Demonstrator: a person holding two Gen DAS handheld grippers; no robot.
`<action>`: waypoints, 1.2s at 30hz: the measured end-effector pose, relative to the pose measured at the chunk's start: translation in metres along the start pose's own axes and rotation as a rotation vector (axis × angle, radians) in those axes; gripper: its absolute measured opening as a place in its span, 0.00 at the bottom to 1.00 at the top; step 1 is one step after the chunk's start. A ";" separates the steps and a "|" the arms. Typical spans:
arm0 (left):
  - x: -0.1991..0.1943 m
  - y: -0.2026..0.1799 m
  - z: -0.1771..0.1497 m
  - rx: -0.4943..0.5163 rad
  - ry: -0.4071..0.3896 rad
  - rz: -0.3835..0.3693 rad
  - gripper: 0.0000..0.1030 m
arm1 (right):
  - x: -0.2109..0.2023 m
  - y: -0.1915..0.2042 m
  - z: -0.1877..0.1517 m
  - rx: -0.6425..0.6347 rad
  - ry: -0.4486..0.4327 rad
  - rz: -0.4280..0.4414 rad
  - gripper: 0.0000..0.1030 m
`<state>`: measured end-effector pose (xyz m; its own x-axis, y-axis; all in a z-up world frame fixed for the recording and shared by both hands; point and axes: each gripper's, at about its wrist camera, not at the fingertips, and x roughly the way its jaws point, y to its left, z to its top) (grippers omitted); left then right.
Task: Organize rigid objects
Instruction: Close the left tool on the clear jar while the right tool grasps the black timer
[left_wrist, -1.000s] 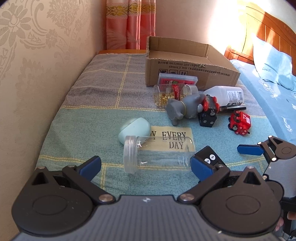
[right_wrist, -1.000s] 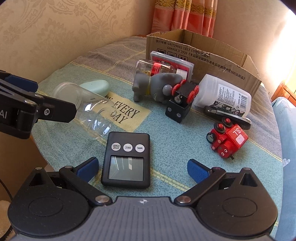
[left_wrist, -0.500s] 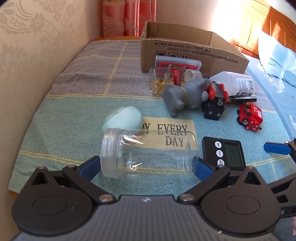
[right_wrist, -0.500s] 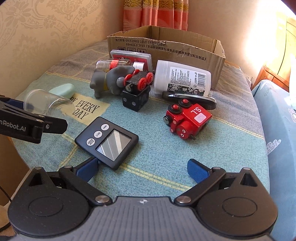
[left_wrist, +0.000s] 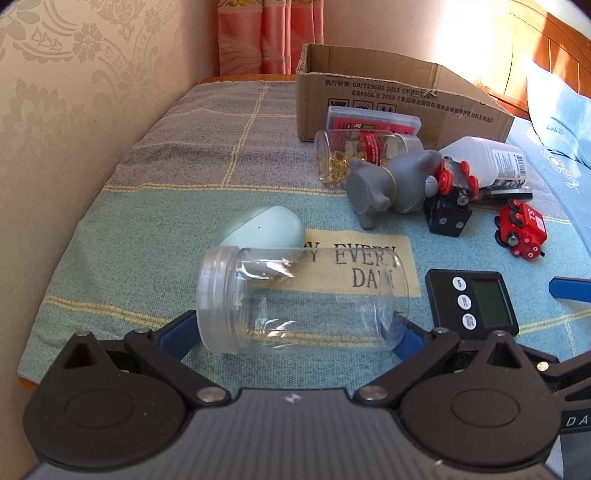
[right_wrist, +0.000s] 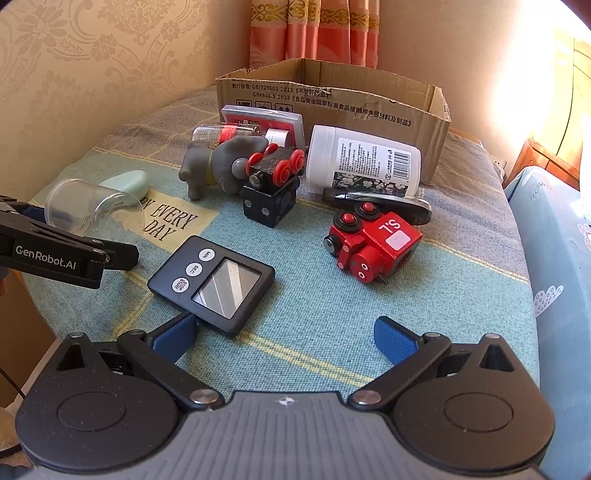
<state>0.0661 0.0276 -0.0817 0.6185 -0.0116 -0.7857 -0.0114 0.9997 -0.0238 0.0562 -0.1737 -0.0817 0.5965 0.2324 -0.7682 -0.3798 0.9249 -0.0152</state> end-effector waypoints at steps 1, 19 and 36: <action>-0.001 0.000 -0.001 -0.005 -0.005 -0.007 1.00 | 0.000 0.000 0.000 0.000 0.000 0.000 1.00; -0.019 0.009 0.004 -0.001 -0.122 -0.063 0.89 | 0.000 0.028 0.003 -0.057 0.040 0.084 1.00; -0.034 0.040 0.004 -0.015 -0.150 -0.053 0.89 | 0.030 0.067 0.036 -0.110 0.022 0.184 1.00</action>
<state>0.0474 0.0681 -0.0532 0.7292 -0.0600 -0.6817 0.0135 0.9972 -0.0733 0.0740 -0.0936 -0.0826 0.4951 0.3866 -0.7781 -0.5563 0.8290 0.0579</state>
